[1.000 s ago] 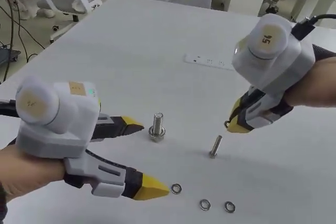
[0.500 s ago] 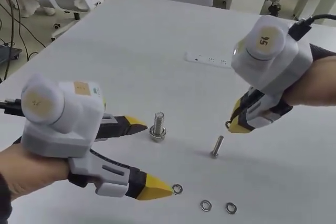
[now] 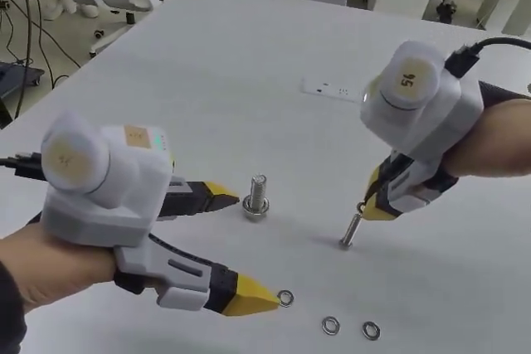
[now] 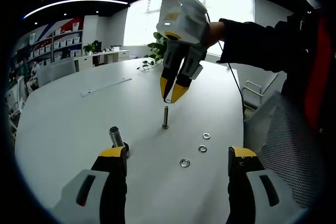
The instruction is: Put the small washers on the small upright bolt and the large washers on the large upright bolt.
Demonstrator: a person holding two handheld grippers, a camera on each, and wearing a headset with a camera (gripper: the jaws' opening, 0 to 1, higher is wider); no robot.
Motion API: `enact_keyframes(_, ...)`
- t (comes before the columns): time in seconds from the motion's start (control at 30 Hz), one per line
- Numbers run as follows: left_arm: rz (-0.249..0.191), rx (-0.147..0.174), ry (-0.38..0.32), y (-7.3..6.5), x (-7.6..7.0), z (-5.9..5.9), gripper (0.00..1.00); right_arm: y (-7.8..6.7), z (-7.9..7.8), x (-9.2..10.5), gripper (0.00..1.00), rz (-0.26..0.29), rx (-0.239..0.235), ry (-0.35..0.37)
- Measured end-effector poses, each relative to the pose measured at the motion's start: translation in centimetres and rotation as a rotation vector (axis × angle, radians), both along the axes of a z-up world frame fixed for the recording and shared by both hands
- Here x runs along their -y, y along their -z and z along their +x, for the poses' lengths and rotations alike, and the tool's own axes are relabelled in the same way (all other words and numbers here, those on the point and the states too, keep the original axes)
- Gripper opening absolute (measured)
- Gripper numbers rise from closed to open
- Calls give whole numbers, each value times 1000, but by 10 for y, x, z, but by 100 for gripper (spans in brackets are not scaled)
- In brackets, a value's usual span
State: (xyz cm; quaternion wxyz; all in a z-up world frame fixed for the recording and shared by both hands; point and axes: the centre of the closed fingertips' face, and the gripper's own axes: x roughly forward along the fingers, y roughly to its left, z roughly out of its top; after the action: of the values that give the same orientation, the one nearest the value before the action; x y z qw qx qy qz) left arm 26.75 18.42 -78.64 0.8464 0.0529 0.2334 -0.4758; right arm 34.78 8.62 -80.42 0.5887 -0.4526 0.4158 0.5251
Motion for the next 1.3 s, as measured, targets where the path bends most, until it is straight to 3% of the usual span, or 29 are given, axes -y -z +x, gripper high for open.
enact_keyframes(0.9,-4,1,-16,-2,-4,-1,79,15,-4,-2,14,-28,-30,-15)
enact_keyframes(1.3,-2,0,-20,-2,-6,-1,79,36,-7,-2,14,-43,-53,-15)
